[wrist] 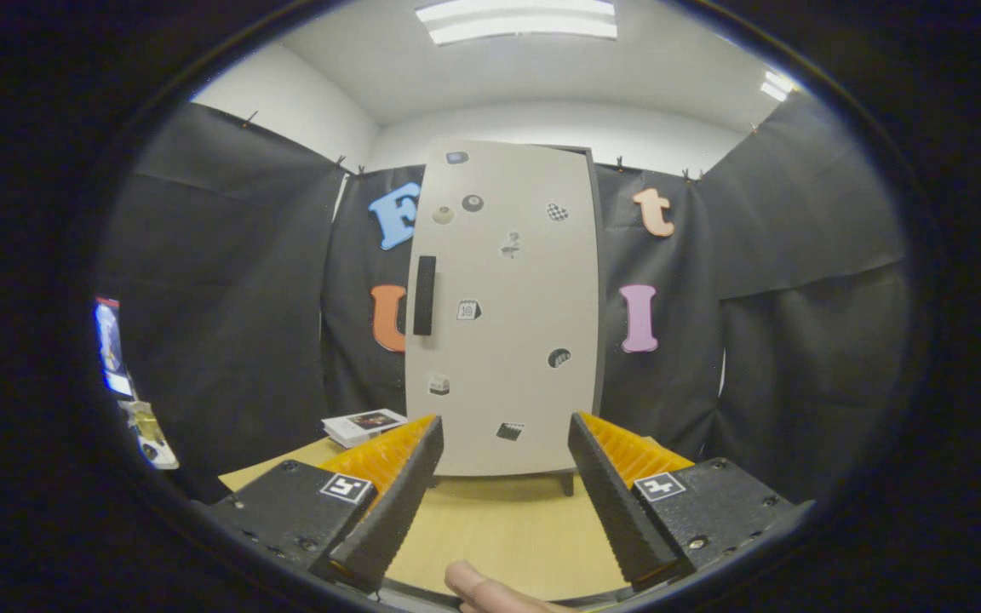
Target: Open the shoe cabinet door, grab the shoes and put them into the shoe cabinet, then close the shoe cabinet door.
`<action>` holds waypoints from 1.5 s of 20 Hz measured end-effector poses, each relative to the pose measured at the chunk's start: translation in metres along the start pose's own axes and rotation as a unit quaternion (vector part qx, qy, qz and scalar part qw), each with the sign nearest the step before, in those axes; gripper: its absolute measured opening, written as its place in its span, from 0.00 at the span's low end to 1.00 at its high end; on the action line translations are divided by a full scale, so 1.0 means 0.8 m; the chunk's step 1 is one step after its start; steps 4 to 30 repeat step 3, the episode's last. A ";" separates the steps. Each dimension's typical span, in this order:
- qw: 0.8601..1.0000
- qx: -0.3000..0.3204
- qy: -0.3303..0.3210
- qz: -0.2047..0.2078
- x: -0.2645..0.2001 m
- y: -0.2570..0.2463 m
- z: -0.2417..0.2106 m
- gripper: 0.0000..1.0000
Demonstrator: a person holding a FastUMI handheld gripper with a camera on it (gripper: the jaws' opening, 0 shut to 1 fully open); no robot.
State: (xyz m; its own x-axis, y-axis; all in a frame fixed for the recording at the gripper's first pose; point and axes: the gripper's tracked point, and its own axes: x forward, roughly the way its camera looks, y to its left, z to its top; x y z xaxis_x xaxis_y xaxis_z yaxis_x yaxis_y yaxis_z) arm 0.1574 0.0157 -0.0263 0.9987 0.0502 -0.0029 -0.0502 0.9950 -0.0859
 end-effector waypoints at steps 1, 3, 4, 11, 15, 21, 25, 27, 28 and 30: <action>1.000 0.000 -0.001 0.001 0.001 0.000 -0.001 0.97; 1.000 0.003 0.002 0.001 0.001 -0.001 -0.004 0.97; 1.000 0.003 0.002 0.001 0.001 -0.001 -0.004 0.97; 1.000 0.003 0.002 0.001 0.001 -0.001 -0.004 0.97; 1.000 0.003 0.002 0.001 0.001 -0.001 -0.004 0.97; 1.000 0.003 0.002 0.001 0.001 -0.001 -0.004 0.97; 1.000 0.003 0.002 0.001 0.001 -0.001 -0.004 0.97; 1.000 0.003 0.002 0.001 0.001 -0.001 -0.004 0.97; 1.000 0.003 0.002 0.001 0.001 -0.001 -0.004 0.97; 1.000 0.003 0.002 0.001 0.001 -0.001 -0.004 0.97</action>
